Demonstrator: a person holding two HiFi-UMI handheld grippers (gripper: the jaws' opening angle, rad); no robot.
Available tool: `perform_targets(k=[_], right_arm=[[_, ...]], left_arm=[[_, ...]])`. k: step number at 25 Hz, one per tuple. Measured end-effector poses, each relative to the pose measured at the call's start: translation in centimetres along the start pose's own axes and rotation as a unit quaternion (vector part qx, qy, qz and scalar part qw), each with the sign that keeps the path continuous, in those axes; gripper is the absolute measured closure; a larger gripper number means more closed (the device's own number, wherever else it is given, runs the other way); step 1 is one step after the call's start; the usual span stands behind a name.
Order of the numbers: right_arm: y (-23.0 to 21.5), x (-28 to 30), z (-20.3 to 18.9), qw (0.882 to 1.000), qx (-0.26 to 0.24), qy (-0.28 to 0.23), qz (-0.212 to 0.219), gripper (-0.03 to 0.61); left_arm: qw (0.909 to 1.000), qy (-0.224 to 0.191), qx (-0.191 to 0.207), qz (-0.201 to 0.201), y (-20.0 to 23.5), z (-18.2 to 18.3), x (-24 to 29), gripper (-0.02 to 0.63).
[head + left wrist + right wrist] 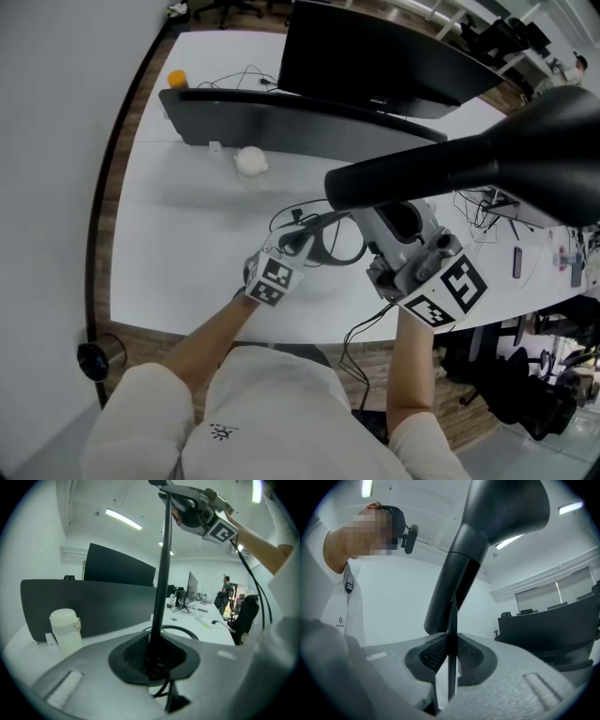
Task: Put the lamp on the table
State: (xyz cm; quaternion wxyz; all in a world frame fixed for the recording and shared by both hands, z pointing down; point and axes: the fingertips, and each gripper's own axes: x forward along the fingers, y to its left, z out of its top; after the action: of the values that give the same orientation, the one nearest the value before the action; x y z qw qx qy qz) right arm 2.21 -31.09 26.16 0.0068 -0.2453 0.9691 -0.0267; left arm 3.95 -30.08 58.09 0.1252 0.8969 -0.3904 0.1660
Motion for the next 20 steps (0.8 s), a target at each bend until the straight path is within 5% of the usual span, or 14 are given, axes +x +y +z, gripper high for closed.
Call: perform_targets(k=[20], right_arm=[[-8.5,4.1,-3.9,1.000,-0.003,0.020,0.013,0.537]], left_arm=[[0.9990,0.014,-0.011,0.041,7.7,-1.9,8.0,0.566]])
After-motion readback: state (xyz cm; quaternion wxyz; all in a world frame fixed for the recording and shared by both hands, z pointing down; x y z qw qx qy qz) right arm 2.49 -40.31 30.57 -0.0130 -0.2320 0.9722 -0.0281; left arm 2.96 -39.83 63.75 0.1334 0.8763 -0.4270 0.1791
